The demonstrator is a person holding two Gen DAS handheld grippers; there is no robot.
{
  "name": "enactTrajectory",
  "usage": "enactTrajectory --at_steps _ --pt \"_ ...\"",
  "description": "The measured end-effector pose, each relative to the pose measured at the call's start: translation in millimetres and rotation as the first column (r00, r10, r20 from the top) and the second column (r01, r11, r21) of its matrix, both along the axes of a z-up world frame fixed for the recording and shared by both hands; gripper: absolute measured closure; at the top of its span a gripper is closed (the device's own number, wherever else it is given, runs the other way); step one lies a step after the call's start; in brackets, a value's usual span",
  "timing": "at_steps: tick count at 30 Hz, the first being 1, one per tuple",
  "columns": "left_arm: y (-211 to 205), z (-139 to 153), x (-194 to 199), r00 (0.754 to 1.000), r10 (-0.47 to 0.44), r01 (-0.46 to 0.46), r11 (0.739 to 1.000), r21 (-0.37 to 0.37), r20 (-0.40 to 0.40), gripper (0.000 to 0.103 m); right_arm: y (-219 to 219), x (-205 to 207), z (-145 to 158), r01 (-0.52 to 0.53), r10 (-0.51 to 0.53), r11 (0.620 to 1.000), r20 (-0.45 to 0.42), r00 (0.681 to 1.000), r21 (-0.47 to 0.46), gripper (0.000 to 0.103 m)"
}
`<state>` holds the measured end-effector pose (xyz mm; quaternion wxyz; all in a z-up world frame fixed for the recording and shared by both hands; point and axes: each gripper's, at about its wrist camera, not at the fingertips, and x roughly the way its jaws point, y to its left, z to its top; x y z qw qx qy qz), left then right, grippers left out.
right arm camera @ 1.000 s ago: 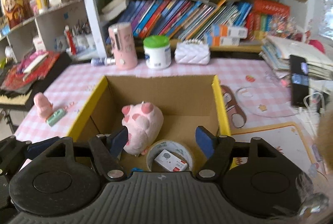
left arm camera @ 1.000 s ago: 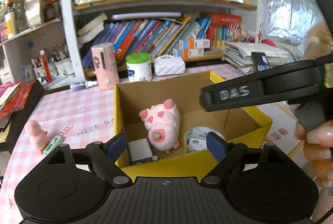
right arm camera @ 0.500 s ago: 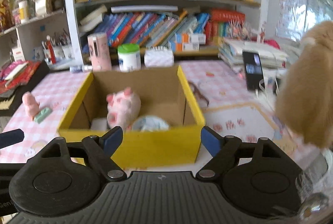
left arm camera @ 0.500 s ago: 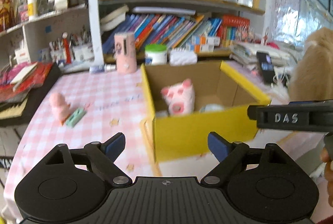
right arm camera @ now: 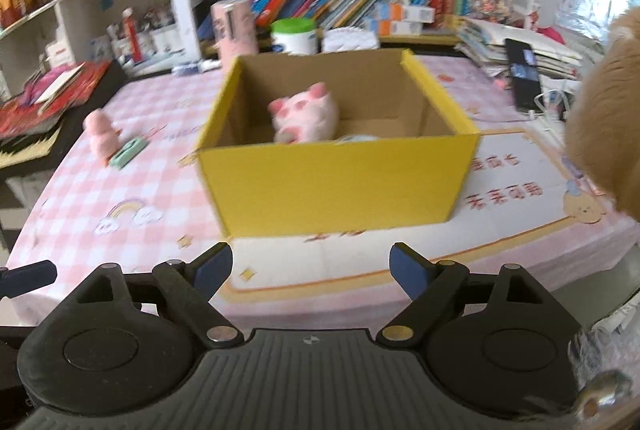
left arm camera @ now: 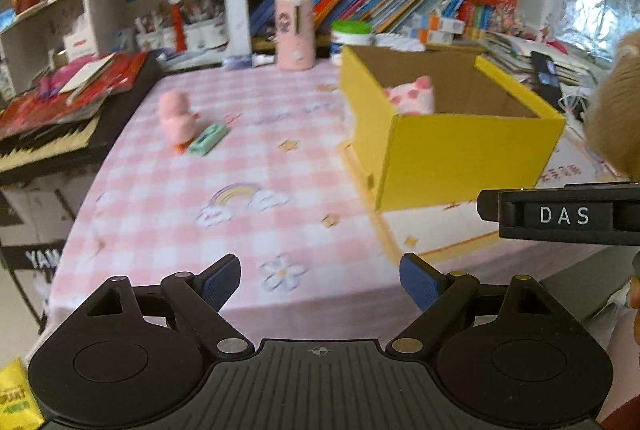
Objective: Organize objects
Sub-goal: 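Withdraw both open tools and move toward the plush chick and tape dispenser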
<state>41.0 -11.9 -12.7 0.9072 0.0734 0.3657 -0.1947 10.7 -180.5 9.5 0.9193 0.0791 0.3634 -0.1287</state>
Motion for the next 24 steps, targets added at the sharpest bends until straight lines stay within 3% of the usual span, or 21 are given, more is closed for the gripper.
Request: enactTrajectory --at_steps 17,24 --pt "96 3 -9 0.991 0.133 -0.133 0.991 -0.006 0.021 0.014 102 12 1 -0.152 0.152 0.988 0.008 0.988 -0.011 0.015" --pt "116 3 -4 0.985 0.170 -0.170 0.985 -0.011 0.014 0.014 129 19 2 -0.201 0.201 0.980 0.005 0.980 -0.013 0.015"
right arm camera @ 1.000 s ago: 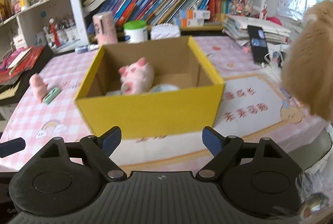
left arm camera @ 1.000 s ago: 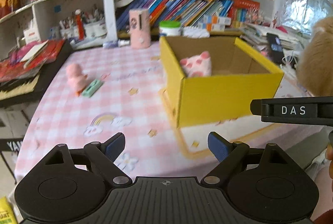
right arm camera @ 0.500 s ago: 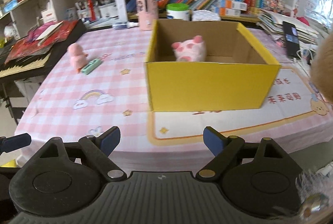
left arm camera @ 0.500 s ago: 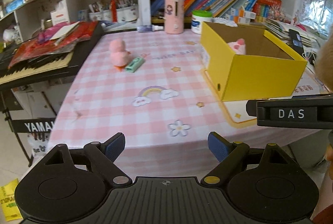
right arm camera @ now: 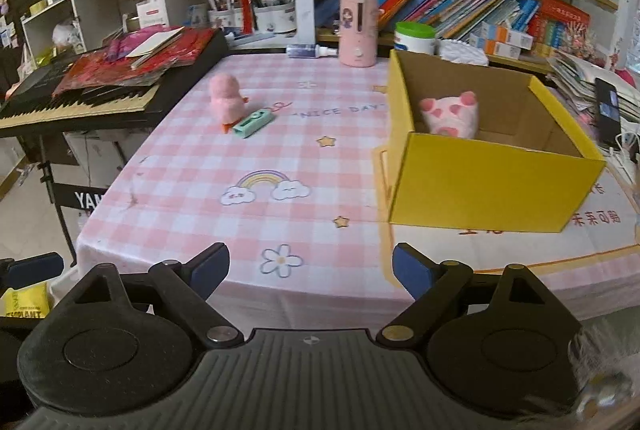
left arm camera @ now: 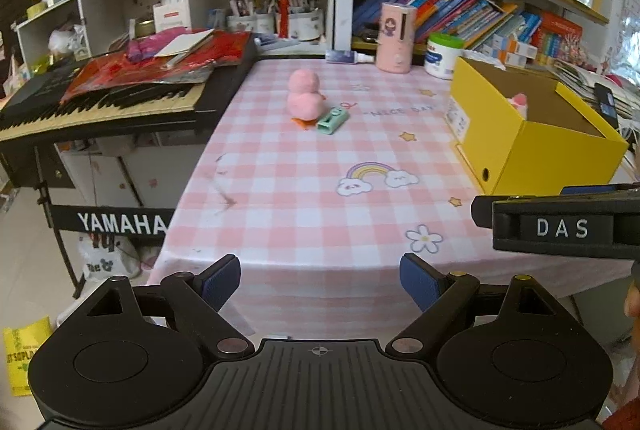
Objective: Organize objects
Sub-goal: 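Withdraw both open tools and move toward the plush chick and tape dispenser, then grasp the mint tape dispenser with the right tool while the left tool grasps the pink chick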
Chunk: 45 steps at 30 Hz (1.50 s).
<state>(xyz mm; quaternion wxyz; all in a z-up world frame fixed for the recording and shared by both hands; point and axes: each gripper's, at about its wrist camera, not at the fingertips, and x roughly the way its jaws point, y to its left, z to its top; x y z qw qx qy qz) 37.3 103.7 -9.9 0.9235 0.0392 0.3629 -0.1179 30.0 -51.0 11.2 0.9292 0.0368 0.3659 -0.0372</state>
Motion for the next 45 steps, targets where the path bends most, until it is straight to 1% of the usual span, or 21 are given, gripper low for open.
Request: enactTrajectory --at_steps 6,11,16,23,29,31,32,35,37,41,45 --pt "5 -6 16 1.000 0.022 -0.022 1.000 -0.009 -0.014 0.014 10 14 -5 -0.030 0.030 0.999 -0.008 1.000 -0.010 0.015" --pt "5 -9 40 0.999 0.047 -0.047 0.999 0.006 -0.016 0.014 10 37 -8 -0.049 0.049 0.999 -0.008 0.999 -0.008 0.015" --pt "7 -10 74 0.995 0.091 -0.091 0.996 -0.004 -0.029 0.014 10 76 -9 -0.089 0.089 0.996 -0.015 0.996 0.001 0.015" --pt "3 -15 117 0.989 0.140 -0.140 0.990 0.000 -0.054 0.014 6 135 -10 -0.160 0.160 0.987 -0.028 0.987 0.009 0.016" --pt "-2 -20 148 0.983 0.172 -0.171 0.985 0.016 -0.068 0.014 4 194 -17 -0.240 0.239 0.970 -0.029 0.970 -0.035 0.018" --pt "-3 -22 157 0.980 0.185 -0.184 0.983 0.018 -0.073 0.014 6 216 -21 -0.295 0.293 0.954 -0.046 0.955 -0.051 0.018" --pt "-3 -23 162 0.979 0.190 -0.189 0.982 0.019 -0.076 0.014 6 228 -24 -0.333 0.329 0.941 -0.067 0.942 -0.055 0.018" --pt "-7 -26 173 0.977 0.197 -0.196 0.980 0.024 -0.079 0.014 7 264 -33 -0.435 0.425 0.900 -0.165 0.890 -0.029 0.018" --pt "-9 -28 181 0.976 0.203 -0.202 0.979 0.026 -0.083 0.014 8 284 -39 -0.487 0.470 0.873 -0.210 0.857 -0.030 0.018" --pt "-14 -30 192 0.973 0.213 -0.211 0.977 0.031 -0.089 0.014 15 311 -49 -0.572 0.538 0.816 -0.253 0.804 -0.083 0.018" --pt "-18 -32 199 0.971 0.221 -0.218 0.975 0.041 -0.094 0.014 26 331 -62 -0.643 0.599 0.760 -0.281 0.750 -0.095 0.018"
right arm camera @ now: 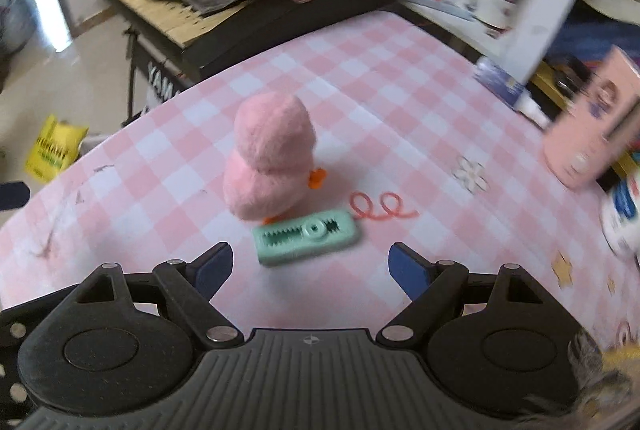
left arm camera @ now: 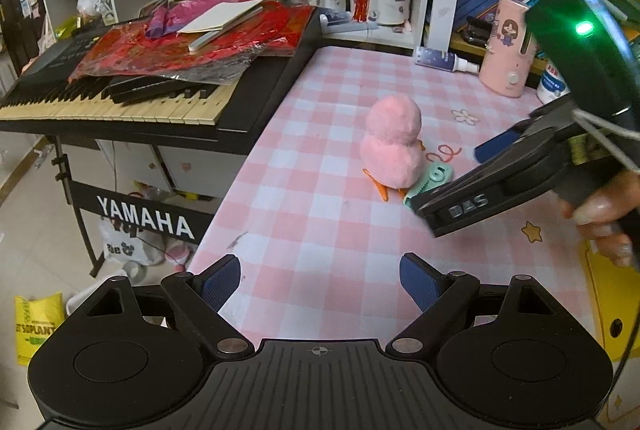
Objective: Organize objects
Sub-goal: 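Grasp the mint tape dispenser with the right tool while the left tool grasps the pink chick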
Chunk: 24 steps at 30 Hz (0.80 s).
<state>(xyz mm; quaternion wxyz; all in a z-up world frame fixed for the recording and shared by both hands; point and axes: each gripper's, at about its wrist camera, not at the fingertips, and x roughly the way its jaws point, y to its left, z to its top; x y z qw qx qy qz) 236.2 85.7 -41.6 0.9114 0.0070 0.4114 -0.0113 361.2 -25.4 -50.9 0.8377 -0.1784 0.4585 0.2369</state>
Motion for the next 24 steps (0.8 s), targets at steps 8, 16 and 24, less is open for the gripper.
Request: enactTrajectory --at_steps 8,16,24 --pt "-4 0 5 1.000 0.014 -0.013 1.000 0.016 -0.010 0.014 7 18 -22 -0.059 0.059 0.998 -0.007 0.998 -0.028 0.024" --pt "-9 -7 16 1.000 0.009 -0.009 1.000 0.002 -0.018 0.014 -4 20 -18 -0.079 0.080 0.995 -0.023 0.997 0.054 0.036" --pt "-33 -15 48 0.999 -0.052 0.052 0.999 -0.004 0.001 0.014 -50 6 48 0.166 -0.184 0.980 0.170 0.968 0.113 0.036"
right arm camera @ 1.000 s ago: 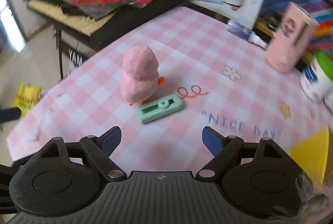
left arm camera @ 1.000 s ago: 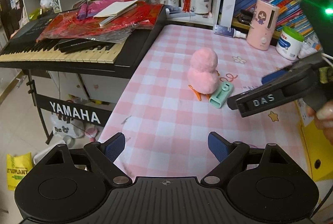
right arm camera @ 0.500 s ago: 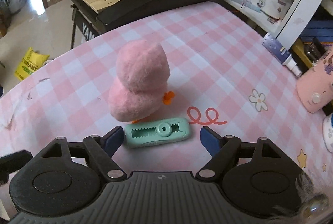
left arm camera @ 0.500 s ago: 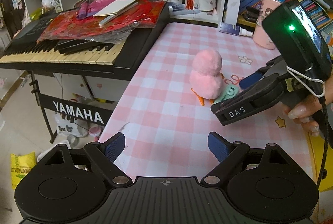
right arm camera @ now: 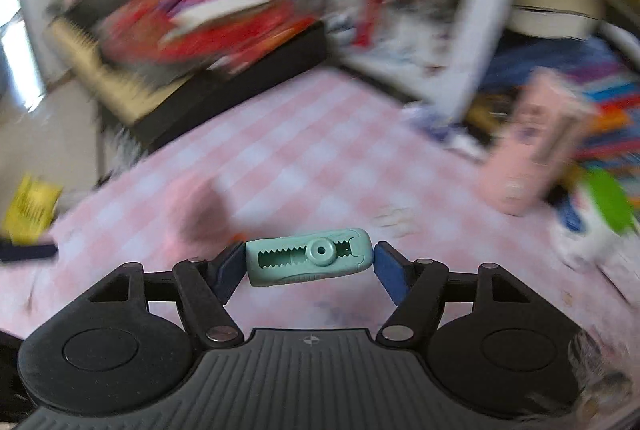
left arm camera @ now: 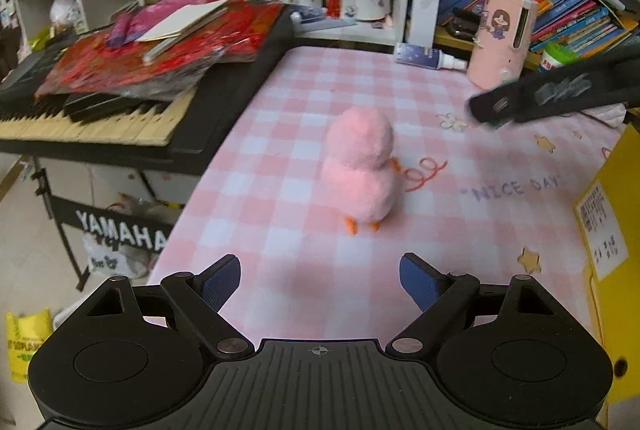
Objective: Organize objects
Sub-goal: 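Grasp the mint tape dispenser with the right tool while the left tool grasps the pink chick, then carry the tape dispenser and pink chick in both tools toward the yellow box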
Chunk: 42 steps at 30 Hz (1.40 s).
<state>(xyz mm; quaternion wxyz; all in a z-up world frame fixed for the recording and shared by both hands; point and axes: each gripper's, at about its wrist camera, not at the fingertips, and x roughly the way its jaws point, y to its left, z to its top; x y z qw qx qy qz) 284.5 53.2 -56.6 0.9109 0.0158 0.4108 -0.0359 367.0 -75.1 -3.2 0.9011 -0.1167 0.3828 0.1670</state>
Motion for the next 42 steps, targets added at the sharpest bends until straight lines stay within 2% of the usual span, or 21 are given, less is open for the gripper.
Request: enactTrajectory --at_steps 5,10,12,14,16,17,26,31,42 --pt "-24 -9 32 0.998 -0.050 0.047 0.997 0.064 0.039 0.015 -24 -19 20 0.144 -0.145 0.989 0.128 0.981 0.017 0.036" --pt "-39 -15 58 0.996 -0.059 0.052 0.995 0.087 0.074 0.016 -35 -34 18 0.214 -0.217 0.976 0.122 0.968 0.037 0.036" --pt "-43 -17 64 0.993 -0.079 0.070 0.992 0.102 0.086 0.022 -37 -39 18 0.230 -0.233 0.972 0.121 0.965 0.040 0.036" --pt "-46 -22 69 0.993 -0.098 0.091 0.990 0.109 0.063 0.045 -41 -46 18 0.239 -0.244 0.970 0.108 0.964 0.053 0.036" --pt "-45 -27 72 0.995 -0.097 0.093 0.989 0.111 0.032 0.056 -43 -53 17 0.246 -0.251 0.967 0.095 0.963 0.061 0.036" --pt "-42 -27 70 0.995 -0.096 0.092 0.991 0.100 0.030 0.056 -41 -54 17 0.249 -0.254 0.966 0.089 0.963 0.062 0.036" --pt "-8 23 6 0.989 -0.102 0.105 0.994 -0.020 0.110 0.056 -38 -86 19 0.273 -0.280 0.958 0.079 0.957 0.086 0.036" --pt "13 41 -39 0.988 -0.099 0.109 0.991 -0.083 0.119 0.056 -29 -111 17 0.276 -0.282 0.957 0.072 0.957 0.086 0.036" --pt "42 52 -120 0.987 -0.105 0.117 0.988 -0.096 0.125 0.056 3 -178 16 0.276 -0.283 0.957 0.089 0.955 0.087 0.036"
